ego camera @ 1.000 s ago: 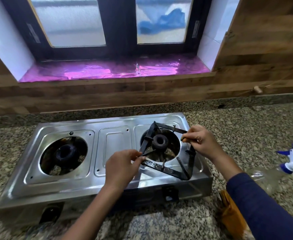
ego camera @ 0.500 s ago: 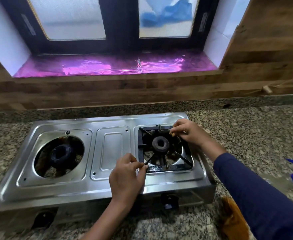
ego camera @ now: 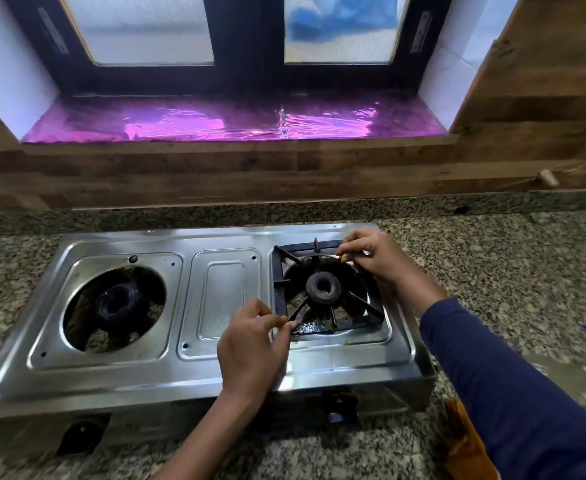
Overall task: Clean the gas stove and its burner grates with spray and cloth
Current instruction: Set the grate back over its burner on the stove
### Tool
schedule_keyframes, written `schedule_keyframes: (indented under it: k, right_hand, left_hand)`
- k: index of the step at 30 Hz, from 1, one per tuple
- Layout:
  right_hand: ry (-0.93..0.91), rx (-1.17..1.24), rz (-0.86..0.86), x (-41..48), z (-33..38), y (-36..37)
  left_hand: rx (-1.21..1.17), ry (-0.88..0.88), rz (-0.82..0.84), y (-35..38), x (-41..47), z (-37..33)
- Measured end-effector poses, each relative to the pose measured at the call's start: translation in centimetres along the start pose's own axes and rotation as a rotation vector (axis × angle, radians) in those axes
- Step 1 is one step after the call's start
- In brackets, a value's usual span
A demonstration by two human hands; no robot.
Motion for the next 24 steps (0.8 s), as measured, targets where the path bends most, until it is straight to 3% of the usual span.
schedule_keyframes:
  k: [24]
  right_hand:
    - [0.135, -0.004, -0.035, -2.2, 0.1, -0.4]
  left_hand:
    - [-0.010, 0.038, 0.013, 0.5, -1.0, 0.9]
Point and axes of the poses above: each hand's wrist, its own x-axis towards the middle knuckle, its own y-axis out of the palm, z = x × y, the point moved 5 cm from there along x, towards the middle knuckle, and after that the axes turned 10 degrees about -z, right-handed, at the moved point
